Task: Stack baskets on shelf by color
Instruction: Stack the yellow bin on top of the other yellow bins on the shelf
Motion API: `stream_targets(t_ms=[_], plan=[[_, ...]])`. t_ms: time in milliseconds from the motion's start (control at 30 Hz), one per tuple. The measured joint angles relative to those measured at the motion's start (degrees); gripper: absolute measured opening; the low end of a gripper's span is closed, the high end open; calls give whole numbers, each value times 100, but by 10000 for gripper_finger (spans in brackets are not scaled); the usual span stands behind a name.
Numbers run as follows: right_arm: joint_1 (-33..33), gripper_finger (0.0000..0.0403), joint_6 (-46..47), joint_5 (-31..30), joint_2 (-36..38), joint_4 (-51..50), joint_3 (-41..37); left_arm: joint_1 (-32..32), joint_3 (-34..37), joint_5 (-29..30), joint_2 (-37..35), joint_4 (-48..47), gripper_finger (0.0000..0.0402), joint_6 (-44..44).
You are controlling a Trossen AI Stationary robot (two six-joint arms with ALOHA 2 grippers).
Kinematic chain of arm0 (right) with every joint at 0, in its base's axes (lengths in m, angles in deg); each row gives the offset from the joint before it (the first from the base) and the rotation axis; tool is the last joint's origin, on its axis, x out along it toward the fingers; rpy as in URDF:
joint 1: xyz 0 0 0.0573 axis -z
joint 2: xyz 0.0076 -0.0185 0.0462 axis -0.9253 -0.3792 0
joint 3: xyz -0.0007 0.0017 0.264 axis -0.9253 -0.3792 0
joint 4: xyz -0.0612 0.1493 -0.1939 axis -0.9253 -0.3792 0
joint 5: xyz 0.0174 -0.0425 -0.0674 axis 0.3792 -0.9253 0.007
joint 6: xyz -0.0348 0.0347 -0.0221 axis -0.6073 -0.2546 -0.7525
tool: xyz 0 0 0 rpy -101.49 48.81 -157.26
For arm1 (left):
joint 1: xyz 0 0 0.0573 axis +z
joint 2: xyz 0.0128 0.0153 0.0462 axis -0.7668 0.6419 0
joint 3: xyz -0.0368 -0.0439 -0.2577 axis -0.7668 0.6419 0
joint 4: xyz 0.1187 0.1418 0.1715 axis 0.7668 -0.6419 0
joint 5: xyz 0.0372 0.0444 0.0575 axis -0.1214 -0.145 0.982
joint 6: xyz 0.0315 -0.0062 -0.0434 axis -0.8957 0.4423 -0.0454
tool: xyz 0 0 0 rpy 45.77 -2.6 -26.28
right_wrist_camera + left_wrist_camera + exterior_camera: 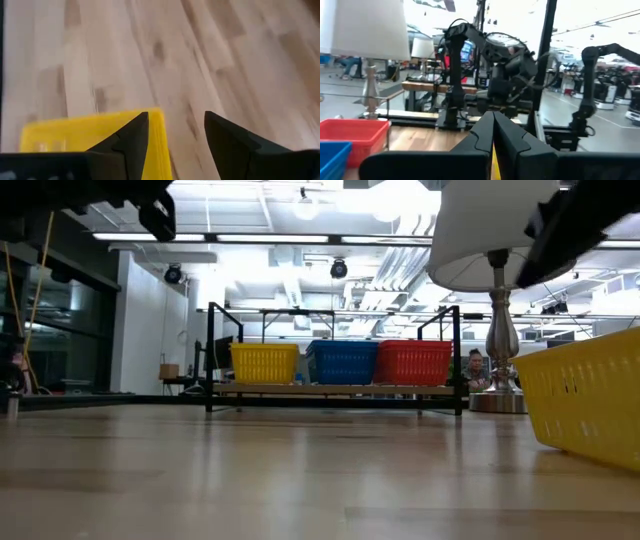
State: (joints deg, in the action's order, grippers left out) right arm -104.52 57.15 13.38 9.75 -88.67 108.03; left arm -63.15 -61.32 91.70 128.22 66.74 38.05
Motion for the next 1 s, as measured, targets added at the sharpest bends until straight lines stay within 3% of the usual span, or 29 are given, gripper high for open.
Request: stream_targets(t_ms=[733,900,1000], plan=[[-32,181,573,1340,-1473,-74,-34,-432,2,115,-98,-392,0,1],[-32,176,595,1232,-1520,-72,-34,-429,2,1274,-159,-820,0,101],[-30,137,547,1177,-1520,-65,-26,-431,2,1764,-400,-1472,0,103]])
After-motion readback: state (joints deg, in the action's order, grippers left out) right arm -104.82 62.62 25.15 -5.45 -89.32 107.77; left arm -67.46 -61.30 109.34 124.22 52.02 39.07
